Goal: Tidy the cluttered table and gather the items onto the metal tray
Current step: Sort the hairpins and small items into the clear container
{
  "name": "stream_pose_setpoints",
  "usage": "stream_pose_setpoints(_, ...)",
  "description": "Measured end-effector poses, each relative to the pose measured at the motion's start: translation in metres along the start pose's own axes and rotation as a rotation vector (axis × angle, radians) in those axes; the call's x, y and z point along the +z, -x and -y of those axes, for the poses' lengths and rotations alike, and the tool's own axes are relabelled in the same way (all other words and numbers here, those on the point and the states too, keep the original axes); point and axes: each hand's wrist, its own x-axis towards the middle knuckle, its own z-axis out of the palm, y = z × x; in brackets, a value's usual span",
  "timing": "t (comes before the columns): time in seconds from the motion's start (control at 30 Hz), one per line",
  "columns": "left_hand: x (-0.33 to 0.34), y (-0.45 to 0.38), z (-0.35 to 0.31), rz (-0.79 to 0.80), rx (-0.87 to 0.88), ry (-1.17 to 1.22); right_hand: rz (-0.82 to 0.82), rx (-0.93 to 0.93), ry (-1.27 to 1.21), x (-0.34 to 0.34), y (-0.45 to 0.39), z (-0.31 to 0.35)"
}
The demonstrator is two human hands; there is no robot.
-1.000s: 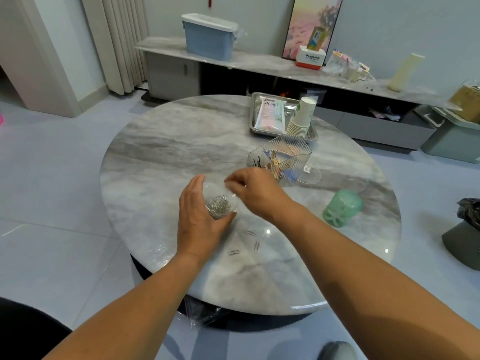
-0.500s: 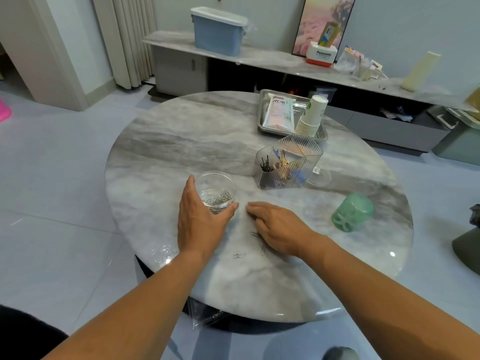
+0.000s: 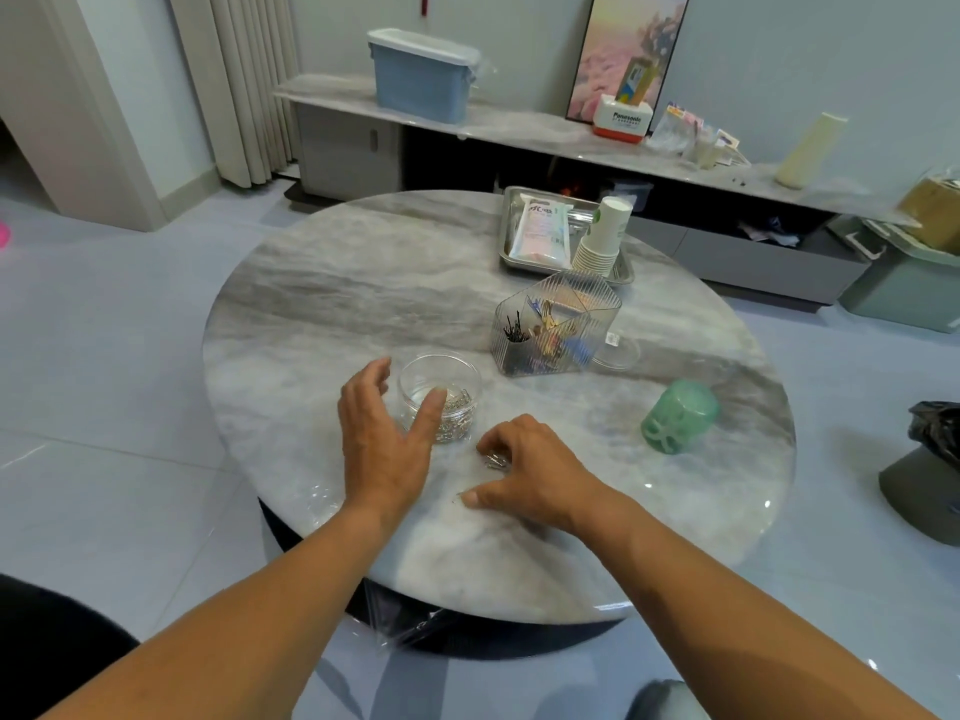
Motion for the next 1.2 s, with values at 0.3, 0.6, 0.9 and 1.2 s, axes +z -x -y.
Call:
stream_pose_setpoints(0.3, -0.008, 0.042, -0.01, 0.456, 0.272, -0.384, 0.036, 0.124, -0.074, -0.022, -0.006, -0.01)
stream_pose_setpoints(0.6, -0.002, 0.03, -0.044, 0.583, -0.152, -0.54, 0.032, 0.118, -0.069, -0.015, -0.007, -0.004)
stream_pose_setpoints(0.9, -0.005, 0.012, -0.057, 0.515, -0.079, -0.462, 0.033, 0.007, 0.166, -0.021, 0.002, -0.006)
stream_pose_setpoints(1.2, -0.021, -0.069, -0.055, 0.28, -0.129, -0.38, -0.29, -0.056, -0.19, -0.053, -0.044, 0.045)
